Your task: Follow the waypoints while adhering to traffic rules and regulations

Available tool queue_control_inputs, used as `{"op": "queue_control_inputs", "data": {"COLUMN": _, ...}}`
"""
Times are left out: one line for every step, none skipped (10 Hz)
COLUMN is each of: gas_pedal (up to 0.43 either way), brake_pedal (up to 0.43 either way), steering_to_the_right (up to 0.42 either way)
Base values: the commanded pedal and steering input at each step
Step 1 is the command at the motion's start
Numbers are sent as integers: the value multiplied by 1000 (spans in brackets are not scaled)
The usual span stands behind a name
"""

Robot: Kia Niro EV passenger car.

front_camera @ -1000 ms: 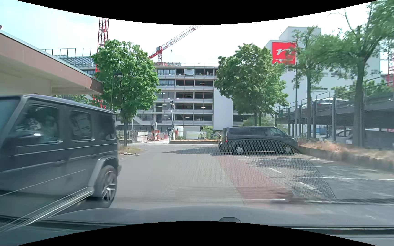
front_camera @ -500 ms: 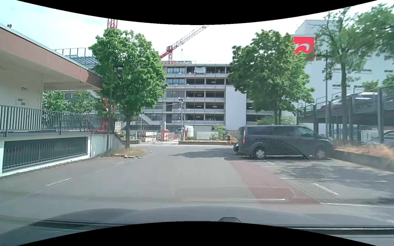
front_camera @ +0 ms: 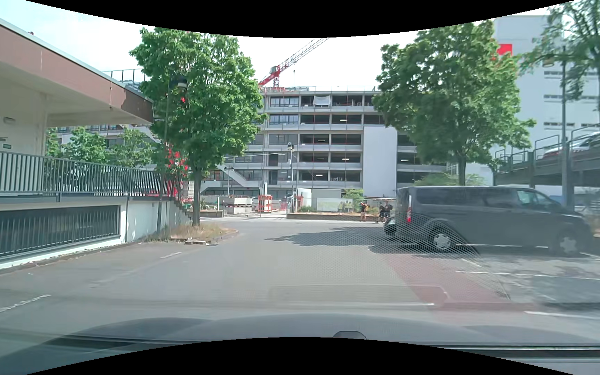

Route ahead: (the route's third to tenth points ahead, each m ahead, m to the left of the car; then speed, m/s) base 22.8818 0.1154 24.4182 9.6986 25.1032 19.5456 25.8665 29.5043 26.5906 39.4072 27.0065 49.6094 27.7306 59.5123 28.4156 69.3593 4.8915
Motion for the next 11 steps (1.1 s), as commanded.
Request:
{"op": "queue_control_inputs", "data": {"gas_pedal": 0, "brake_pedal": 0, "steering_to_the_right": -32}}
{"op": "queue_control_inputs", "data": {"gas_pedal": 0, "brake_pedal": 0, "steering_to_the_right": -15}}
{"op": "queue_control_inputs", "data": {"gas_pedal": 0, "brake_pedal": 0, "steering_to_the_right": 5}}
{"op": "queue_control_inputs", "data": {"gas_pedal": 0, "brake_pedal": 0, "steering_to_the_right": 22}}
{"op": "queue_control_inputs", "data": {"gas_pedal": 0, "brake_pedal": 0, "steering_to_the_right": 31}}
{"op": "queue_control_inputs", "data": {"gas_pedal": 0, "brake_pedal": 0, "steering_to_the_right": 42}}
{"op": "queue_control_inputs", "data": {"gas_pedal": 0, "brake_pedal": 0, "steering_to_the_right": 47}}
{"op": "queue_control_inputs", "data": {"gas_pedal": 0, "brake_pedal": 0, "steering_to_the_right": 48}}
{"op": "queue_control_inputs", "data": {"gas_pedal": 0, "brake_pedal": 0, "steering_to_the_right": 48}}
{"op": "queue_control_inputs", "data": {"gas_pedal": 0, "brake_pedal": 0, "steering_to_the_right": 47}}
{"op": "queue_control_inputs", "data": {"gas_pedal": 0, "brake_pedal": 0, "steering_to_the_right": 46}}
